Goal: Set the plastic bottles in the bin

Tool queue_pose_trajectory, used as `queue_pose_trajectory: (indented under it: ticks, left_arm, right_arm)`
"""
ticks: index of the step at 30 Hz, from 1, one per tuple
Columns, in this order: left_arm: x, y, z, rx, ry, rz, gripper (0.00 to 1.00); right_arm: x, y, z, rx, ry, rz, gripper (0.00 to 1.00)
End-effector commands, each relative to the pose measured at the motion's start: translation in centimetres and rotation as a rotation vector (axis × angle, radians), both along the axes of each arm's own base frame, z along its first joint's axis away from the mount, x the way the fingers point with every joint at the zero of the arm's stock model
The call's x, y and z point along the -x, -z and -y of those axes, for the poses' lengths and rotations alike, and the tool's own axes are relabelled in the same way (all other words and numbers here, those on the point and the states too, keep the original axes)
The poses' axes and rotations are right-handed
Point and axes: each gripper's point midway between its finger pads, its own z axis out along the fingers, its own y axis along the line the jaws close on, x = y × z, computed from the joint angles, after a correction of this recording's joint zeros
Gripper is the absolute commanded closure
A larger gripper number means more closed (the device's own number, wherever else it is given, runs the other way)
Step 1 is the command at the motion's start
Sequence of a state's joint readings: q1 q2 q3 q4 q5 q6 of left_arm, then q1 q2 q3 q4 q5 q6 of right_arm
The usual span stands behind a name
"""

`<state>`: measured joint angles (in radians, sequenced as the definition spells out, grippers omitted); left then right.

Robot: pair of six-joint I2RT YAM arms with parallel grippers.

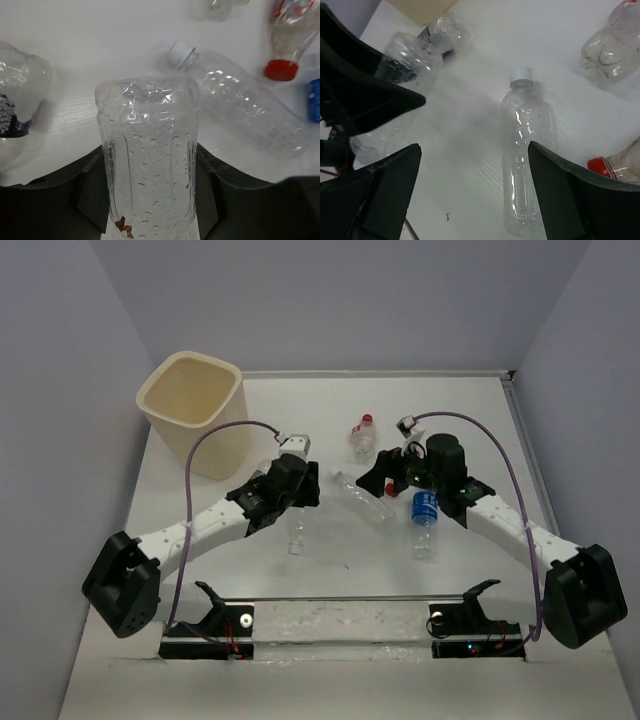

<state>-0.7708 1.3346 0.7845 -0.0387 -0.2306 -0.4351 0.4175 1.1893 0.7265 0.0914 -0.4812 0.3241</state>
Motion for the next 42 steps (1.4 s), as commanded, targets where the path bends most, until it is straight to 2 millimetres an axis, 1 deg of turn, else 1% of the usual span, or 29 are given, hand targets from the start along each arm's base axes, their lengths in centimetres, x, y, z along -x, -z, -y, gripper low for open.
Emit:
queue_pose_trajectory:
  ticks: [1, 3, 4, 5, 6, 8, 11, 12, 13, 14, 15, 16, 17, 18, 22, 23, 24, 25, 27, 28, 30, 31, 33, 36, 37, 39, 40, 41, 42]
  left_arm:
    - [-1.2, -10.6, -0.3, 0.142, -0.041, 0.209, 0.52]
    - [-1.7, -16.2, -1.5, 0.216, -0.098, 0.326, 0.52]
    - [-1.9, -18.1, -2.0, 0.239, -0.121, 0.371, 0.52]
    - [-2.1, -21.5, -2.5, 0.293, -0.145, 0.445, 0.52]
    - [-2.2, -23.0, -3.3, 0.300, -0.164, 0.481, 0.52]
    - [-2.6, -28.8, -5.8, 0.344, -0.231, 0.608, 0.52]
    - [-3.8, -33.2, -9.4, 0.347, -0.341, 0.706, 0.51]
    - [-4.3, -34.5, -10.3, 0.362, -0.366, 0.742, 0.51]
    - [-4.6, -35.5, -11.2, 0.372, -0.389, 0.767, 0.51]
    - [-5.5, -36.3, -13.4, 0.368, -0.450, 0.795, 0.51]
    - [-5.9, -37.6, -14.2, 0.379, -0.472, 0.824, 0.51]
    - [-5.9, -38.5, -15.2, 0.381, -0.500, 0.848, 0.51]
    - [-6.6, -38.6, -15.9, 0.364, -0.528, 0.856, 0.51]
    - [-6.8, -39.9, -17.5, 0.355, -0.574, 0.895, 0.51]
    - [-9.4, -39.9, -21.1, 0.298, -0.730, 0.953, 0.51]
    - [-9.8, -40.5, -21.7, 0.295, -0.751, 0.969, 0.51]
    - [-10.3, -40.9, -23.0, 0.283, -0.787, 0.994, 0.51]
    - [-11.6, -40.2, -23.5, 0.260, -0.808, 0.982, 0.51]
    - [-12.3, -41.2, -24.8, 0.252, -0.856, 1.022, 0.51]
    - [-13.3, -40.5, -25.7, 0.201, -0.881, 1.015, 0.51]
    - [-14.0, -40.4, -26.5, 0.159, -0.906, 1.034, 0.51]
    - [-14.5, -40.2, -27.4, 0.132, -0.957, 1.050, 0.51]
    - [-15.0, -39.7, -28.6, 0.059, -0.993, 1.053, 0.51]
    - [-16.7, -37.7, -29.8, -0.004, -1.007, 1.015, 0.48]
    - [-17.2, -37.0, -30.1, -0.016, -1.005, 1.006, 0.37]
    - [-17.5, -36.4, -30.2, -0.014, -0.999, 0.998, 0.14]
    - [-17.5, -36.5, -30.0, -0.003, -0.989, 1.002, 0.01]
    - [-17.5, -36.6, -29.8, 0.011, -0.976, 1.005, 0.01]
    - [-17.3, -37.2, -29.0, 0.051, -0.930, 1.011, 0.01]
  right_arm:
    - [-2.8, 1.1, -0.3, 0.149, 0.067, 0.057, 0.06]
    - [-3.3, 2.1, -0.7, 0.190, 0.084, 0.047, 0.04]
    - [-3.7, 2.7, -0.7, 0.207, 0.090, 0.040, 0.04]
    - [-3.6, 3.6, -1.6, 0.230, 0.069, 0.022, 0.04]
    - [-3.8, 4.2, -1.9, 0.250, 0.067, 0.016, 0.04]
    - [-4.1, 6.0, -2.9, 0.300, 0.047, -0.003, 0.03]
    - [-4.7, 8.0, -3.7, 0.381, 0.040, -0.015, 0.03]
    - [-5.2, 9.4, -4.2, 0.440, 0.035, -0.022, 0.03]
    - [-5.4, 10.1, -4.5, 0.468, 0.028, -0.024, 0.03]
    - [-5.4, 10.9, -4.7, 0.498, 0.020, -0.037, 0.04]
    - [-5.7, 11.9, -5.3, 0.544, 0.023, -0.038, 0.05]
    - [-5.7, 11.7, -5.5, 0.557, 0.025, -0.028, 0.05]
    - [-5.8, 12.8, -5.5, 0.595, 0.037, -0.033, 0.06]
    - [-5.8, 13.1, -5.6, 0.615, 0.046, -0.026, 0.07]
    - [-5.4, 13.4, -6.3, 0.649, 0.061, -0.007, 0.19]
    - [-5.3, 13.4, -6.2, 0.649, 0.063, -0.007, 0.25]
    - [-5.2, 13.3, -6.2, 0.646, 0.063, -0.008, 0.40]
    - [-4.9, 13.2, -6.5, 0.642, 0.054, -0.004, 0.46]
    - [-4.8, 12.7, -6.3, 0.633, 0.065, 0.000, 0.56]
    - [-4.5, 12.4, -6.6, 0.625, 0.072, 0.002, 0.57]
    - [-4.5, 11.4, -6.5, 0.602, 0.085, 0.010, 0.61]
    - [-4.2, 10.1, -6.6, 0.572, 0.086, 0.023, 0.68]
    - [-3.6, 7.8, -7.1, 0.509, 0.082, 0.051, 0.71]
    - [-3.1, 5.1, -7.4, 0.432, 0.079, 0.082, 0.73]
    - [-2.7, 3.4, -7.5, 0.382, 0.081, 0.100, 0.73]
    - [-2.4, 1.7, -7.7, 0.326, 0.086, 0.112, 0.76]
    - [-1.8, 0.1, -8.5, 0.256, 0.078, 0.112, 0.79]
    - [-1.4, -0.5, -8.8, 0.230, 0.065, 0.106, 0.80]
    - [-0.9, -2.1, -10.2, 0.156, 0.029, 0.122, 0.80]
